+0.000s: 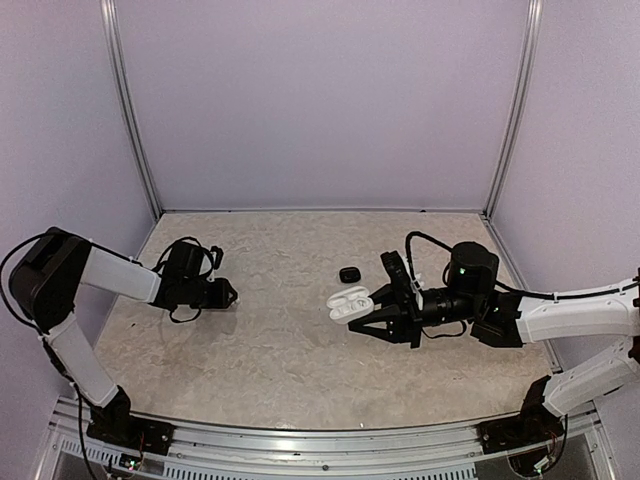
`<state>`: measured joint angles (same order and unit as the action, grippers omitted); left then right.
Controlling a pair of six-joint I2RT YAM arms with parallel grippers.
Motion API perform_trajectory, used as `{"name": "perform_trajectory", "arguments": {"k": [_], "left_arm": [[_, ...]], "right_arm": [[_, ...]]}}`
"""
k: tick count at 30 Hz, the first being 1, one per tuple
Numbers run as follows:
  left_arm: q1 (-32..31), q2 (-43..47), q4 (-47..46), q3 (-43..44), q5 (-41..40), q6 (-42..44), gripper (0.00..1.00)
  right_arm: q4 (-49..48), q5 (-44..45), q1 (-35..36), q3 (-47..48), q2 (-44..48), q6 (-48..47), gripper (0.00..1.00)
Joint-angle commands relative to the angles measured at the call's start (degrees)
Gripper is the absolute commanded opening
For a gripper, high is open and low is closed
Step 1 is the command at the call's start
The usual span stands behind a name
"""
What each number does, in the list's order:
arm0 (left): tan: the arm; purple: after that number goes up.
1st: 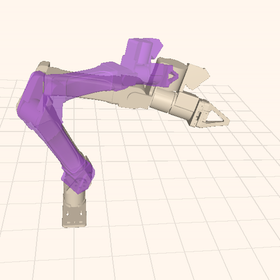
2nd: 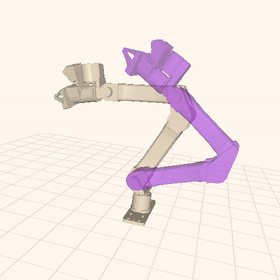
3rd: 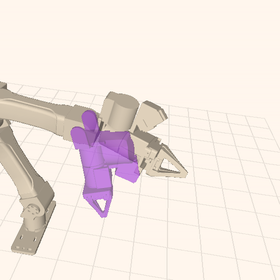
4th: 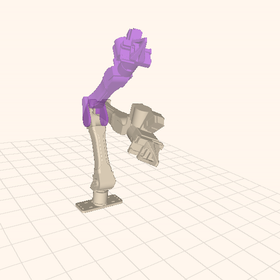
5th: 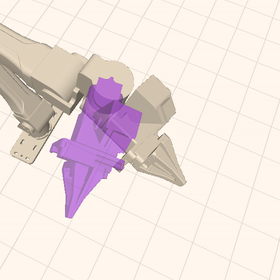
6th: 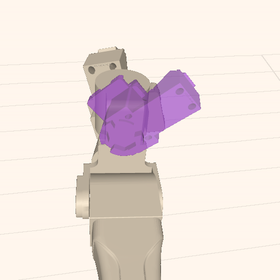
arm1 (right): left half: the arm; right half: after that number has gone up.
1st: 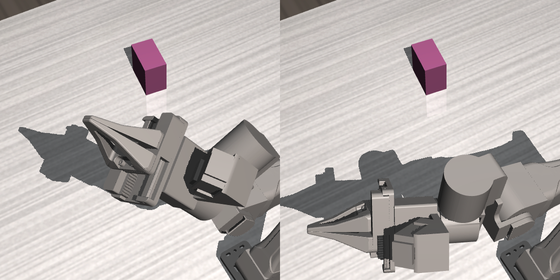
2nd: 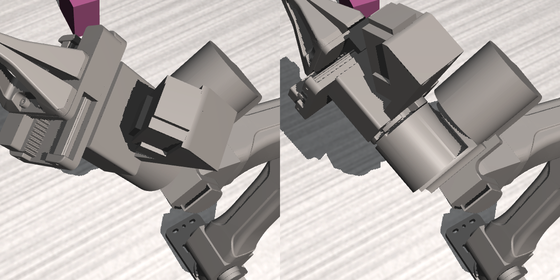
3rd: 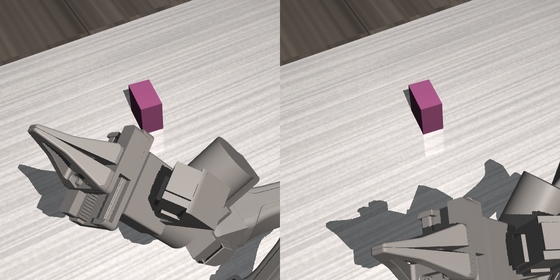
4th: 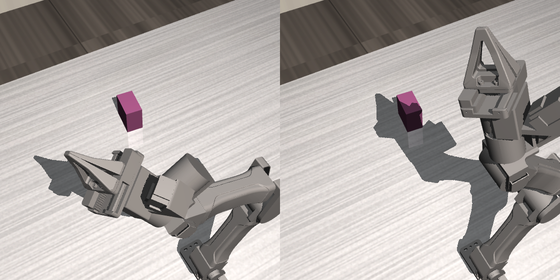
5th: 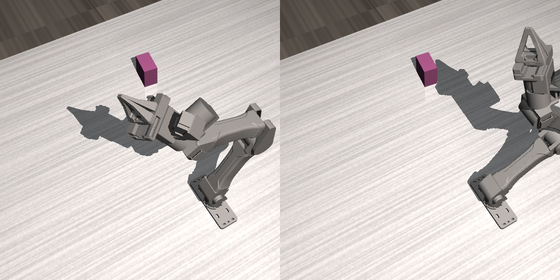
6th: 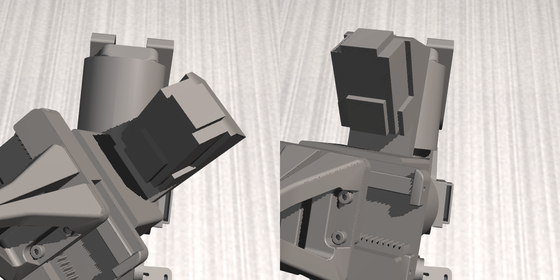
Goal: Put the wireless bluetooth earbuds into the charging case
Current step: Adjust the left earbud at the center of the board.
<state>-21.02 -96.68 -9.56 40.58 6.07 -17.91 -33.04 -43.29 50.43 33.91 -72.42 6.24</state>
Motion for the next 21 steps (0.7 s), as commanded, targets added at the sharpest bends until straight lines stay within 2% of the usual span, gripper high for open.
{"name": "perform_trajectory", "arguments": {"k": [1, 7, 21], "left_arm": [[-0.1, -1.5, -2.4, 0.8, 2.1, 0.4, 0.31], [-1.6, -0.3, -1.3, -0.6, 0.9, -0.1, 0.3], [-1.8, 5.4, -2.2, -4.3, 0.2, -1.3, 0.17]], "right_arm": [[0.1, -0.3, -0.5, 1.1, -0.4, -0.5, 0.0], [0.3, 0.4, -0.5, 0.9, -0.1, -0.6, 0.0], [0.4, 0.2, -0.5, 0.9, 0.1, -0.6, 0.0]]}}
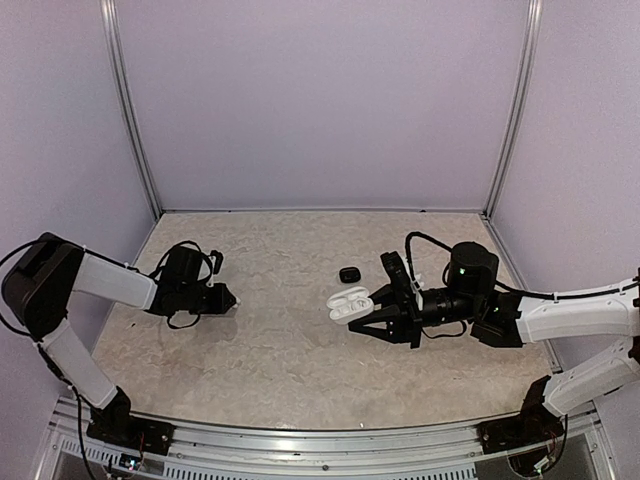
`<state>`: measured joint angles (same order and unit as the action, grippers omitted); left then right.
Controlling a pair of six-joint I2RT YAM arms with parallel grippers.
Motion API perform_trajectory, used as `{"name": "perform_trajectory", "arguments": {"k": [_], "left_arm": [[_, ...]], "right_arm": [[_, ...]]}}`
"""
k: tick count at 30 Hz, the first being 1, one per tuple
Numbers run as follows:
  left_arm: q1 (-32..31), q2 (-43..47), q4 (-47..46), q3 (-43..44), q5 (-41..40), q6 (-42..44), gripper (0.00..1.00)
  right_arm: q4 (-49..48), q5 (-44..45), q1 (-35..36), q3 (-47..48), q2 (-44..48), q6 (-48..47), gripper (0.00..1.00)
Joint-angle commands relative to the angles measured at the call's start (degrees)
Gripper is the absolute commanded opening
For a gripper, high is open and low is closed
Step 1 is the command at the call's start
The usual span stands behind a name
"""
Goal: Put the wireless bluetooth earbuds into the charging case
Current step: Adjust the left earbud at the center of the board, then pick up the left earbud from the center of the board.
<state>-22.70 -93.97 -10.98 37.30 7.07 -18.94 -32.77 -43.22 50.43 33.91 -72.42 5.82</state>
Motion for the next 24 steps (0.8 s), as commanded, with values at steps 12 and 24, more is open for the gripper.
{"name": "perform_trajectory", "arguments": {"k": [12, 24], "left_arm": [[0.2, 5.5, -2.3, -1.6, -0.3, -0.5, 0.12], [1.9, -0.3, 0.7, 1.7, -3.8, -1.2, 0.15]], "right_arm": [[0.3, 0.1, -0.5, 1.0, 0.3, -0.1, 0.0], [0.3, 0.2, -0.5, 1.0, 0.2, -0.2, 0.0]]}}
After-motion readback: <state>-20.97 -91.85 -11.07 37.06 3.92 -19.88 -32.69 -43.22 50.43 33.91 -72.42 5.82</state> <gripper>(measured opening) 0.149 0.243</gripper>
